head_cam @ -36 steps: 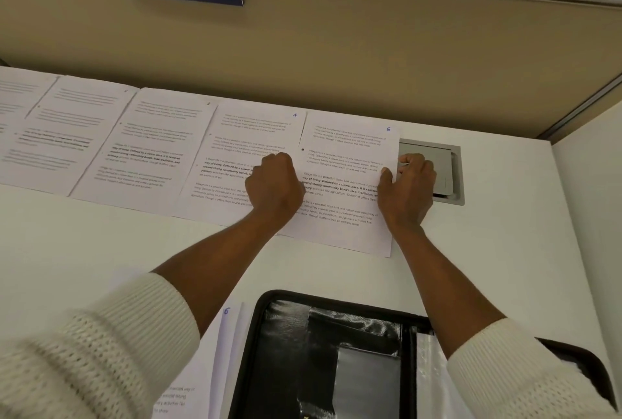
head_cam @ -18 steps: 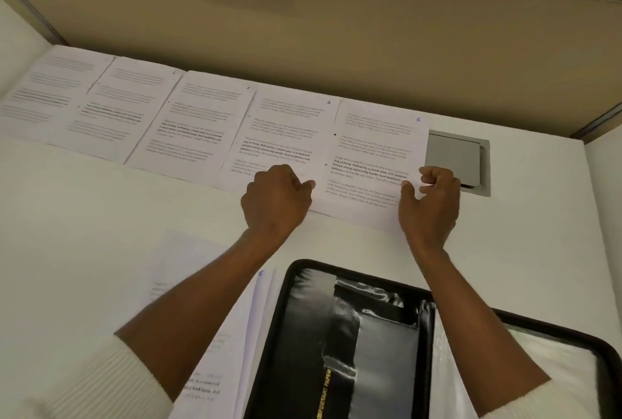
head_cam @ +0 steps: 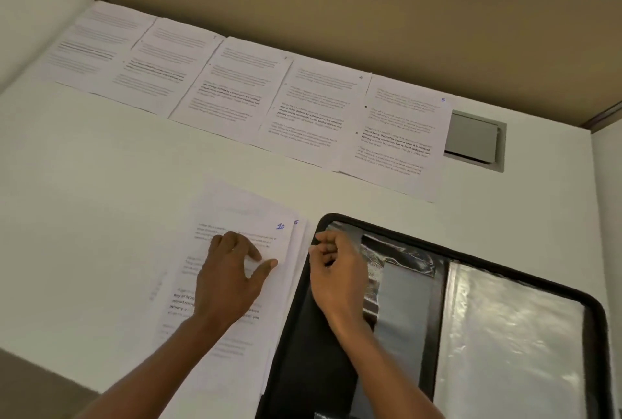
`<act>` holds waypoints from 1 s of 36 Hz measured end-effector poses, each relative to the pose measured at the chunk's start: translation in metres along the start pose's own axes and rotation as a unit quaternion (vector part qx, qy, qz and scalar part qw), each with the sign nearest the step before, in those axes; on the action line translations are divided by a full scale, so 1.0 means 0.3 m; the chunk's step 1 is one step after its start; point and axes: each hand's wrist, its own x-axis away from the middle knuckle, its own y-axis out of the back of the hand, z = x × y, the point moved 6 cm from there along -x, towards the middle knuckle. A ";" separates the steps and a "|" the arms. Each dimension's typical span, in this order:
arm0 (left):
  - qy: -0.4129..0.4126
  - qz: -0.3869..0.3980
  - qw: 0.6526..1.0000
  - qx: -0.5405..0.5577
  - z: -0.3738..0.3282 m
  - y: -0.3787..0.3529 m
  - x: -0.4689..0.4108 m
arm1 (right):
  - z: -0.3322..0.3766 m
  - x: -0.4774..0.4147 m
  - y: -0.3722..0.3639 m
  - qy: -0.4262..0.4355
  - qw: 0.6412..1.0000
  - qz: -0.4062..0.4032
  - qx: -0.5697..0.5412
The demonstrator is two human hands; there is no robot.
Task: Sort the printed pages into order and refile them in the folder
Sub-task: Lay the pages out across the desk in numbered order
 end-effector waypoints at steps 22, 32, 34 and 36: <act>-0.082 0.055 0.994 -0.040 0.080 -0.027 -0.001 | 0.056 0.166 -0.174 -0.133 0.979 -0.059 0.142; -0.103 0.072 0.990 -0.062 0.126 0.006 0.003 | 0.059 0.211 -0.155 -0.163 0.972 -0.157 0.057; -0.105 0.080 0.989 -0.062 0.132 0.012 0.003 | 0.061 0.215 -0.140 -0.166 0.969 -0.174 0.054; -0.110 0.087 0.988 -0.063 0.140 0.015 0.002 | 0.065 0.219 -0.116 -0.162 0.966 -0.189 0.070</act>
